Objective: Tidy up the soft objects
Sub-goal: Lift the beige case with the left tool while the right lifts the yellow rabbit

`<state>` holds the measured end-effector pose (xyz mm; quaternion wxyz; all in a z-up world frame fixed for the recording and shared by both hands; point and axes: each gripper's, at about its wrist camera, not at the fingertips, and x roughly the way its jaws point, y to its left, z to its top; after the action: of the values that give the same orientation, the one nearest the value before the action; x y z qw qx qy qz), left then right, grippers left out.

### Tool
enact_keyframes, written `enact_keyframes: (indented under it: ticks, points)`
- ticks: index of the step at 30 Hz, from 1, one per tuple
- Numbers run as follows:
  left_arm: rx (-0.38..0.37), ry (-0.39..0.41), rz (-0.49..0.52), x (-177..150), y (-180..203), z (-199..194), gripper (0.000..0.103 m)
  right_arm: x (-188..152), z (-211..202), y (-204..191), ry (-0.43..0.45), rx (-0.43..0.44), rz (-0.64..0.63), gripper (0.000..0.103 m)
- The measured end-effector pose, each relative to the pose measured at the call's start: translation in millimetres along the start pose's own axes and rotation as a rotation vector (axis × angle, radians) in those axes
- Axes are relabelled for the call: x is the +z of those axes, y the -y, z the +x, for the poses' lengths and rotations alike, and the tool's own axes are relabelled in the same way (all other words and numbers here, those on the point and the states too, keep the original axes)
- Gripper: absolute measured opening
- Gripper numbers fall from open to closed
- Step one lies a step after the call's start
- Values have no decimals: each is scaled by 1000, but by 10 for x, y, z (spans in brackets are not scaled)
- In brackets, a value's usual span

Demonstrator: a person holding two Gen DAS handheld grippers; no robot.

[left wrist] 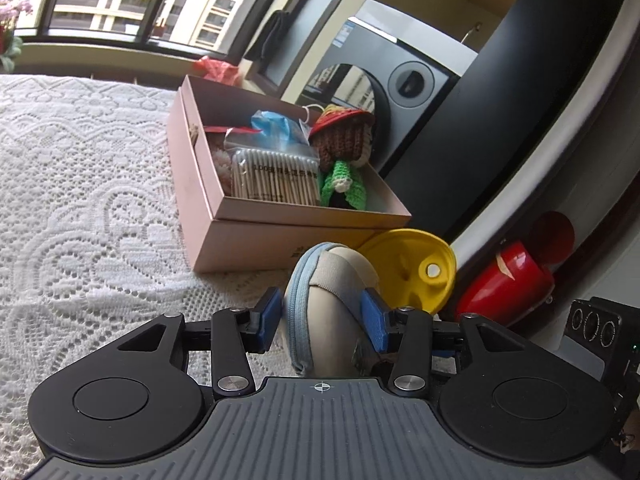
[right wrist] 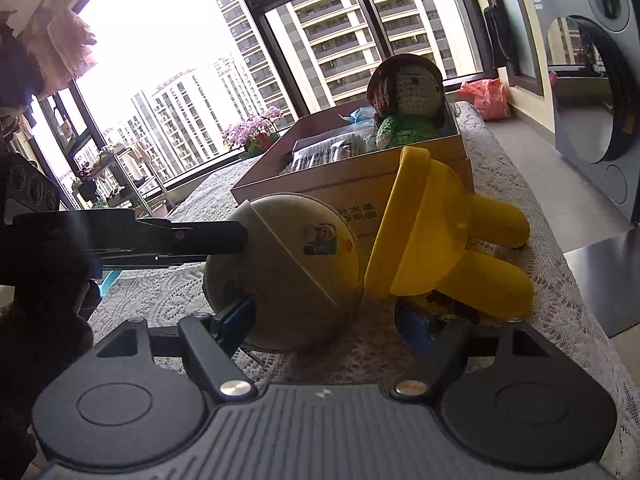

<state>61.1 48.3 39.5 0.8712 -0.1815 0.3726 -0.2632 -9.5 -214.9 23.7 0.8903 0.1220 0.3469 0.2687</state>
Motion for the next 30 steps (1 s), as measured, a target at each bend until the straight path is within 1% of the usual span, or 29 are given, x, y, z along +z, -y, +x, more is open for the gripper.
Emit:
enact_keyframes:
  ticks: [3, 5, 8, 10, 14, 16, 17, 18, 19, 21, 22, 24, 26, 28, 30]
  points:
    - [-24, -12, -56, 35, -118, 71, 50, 22, 17, -75, -52, -19, -80, 78]
    - [-35, -10, -80, 22, -157, 94, 50, -10, -56, -143, -49, -58, -176, 78]
    - [-56, -9, -122, -14, -236, 90, 50, -36, -217, -144, -28, -101, -248, 78]
    - [-67, -14, -131, -32, -252, 46, 49, 6, -392, -56, 8, -105, -218, 78]
    - [-76, -16, -52, -79, -109, -125, 47, 187, -513, 195, 91, -166, -69, 78]
    - [-85, -20, -21, -111, -18, -197, 47, 281, -430, 342, 102, -188, 32, 73]
    - [-86, -23, -4, -124, 30, -220, 47, 308, -344, 409, 101, -181, 67, 69]
    - [-85, -27, 15, -135, 89, -231, 47, 318, -285, 436, 103, -166, 82, 62]
    - [-78, -26, 30, -142, 141, -240, 48, 323, -225, 439, 103, -159, 86, 59]
    - [-58, -17, 39, -140, 216, -234, 48, 319, -124, 384, 111, -162, 54, 52]
    - [-47, -11, 36, -133, 232, -220, 50, 306, -92, 356, 112, -164, 40, 52]
    - [-3, 1, 37, -113, 264, -148, 54, 265, -60, 329, 122, -175, 22, 52]
    - [51, -5, 45, -86, 285, -50, 57, 228, -86, 336, 143, -165, 25, 52]
    - [51, -16, 48, -65, 287, 4, 61, 225, -132, 370, 167, -160, 49, 52]
    - [9, -1, 28, -41, 267, -34, 62, 213, -120, 391, 160, -167, 65, 52]
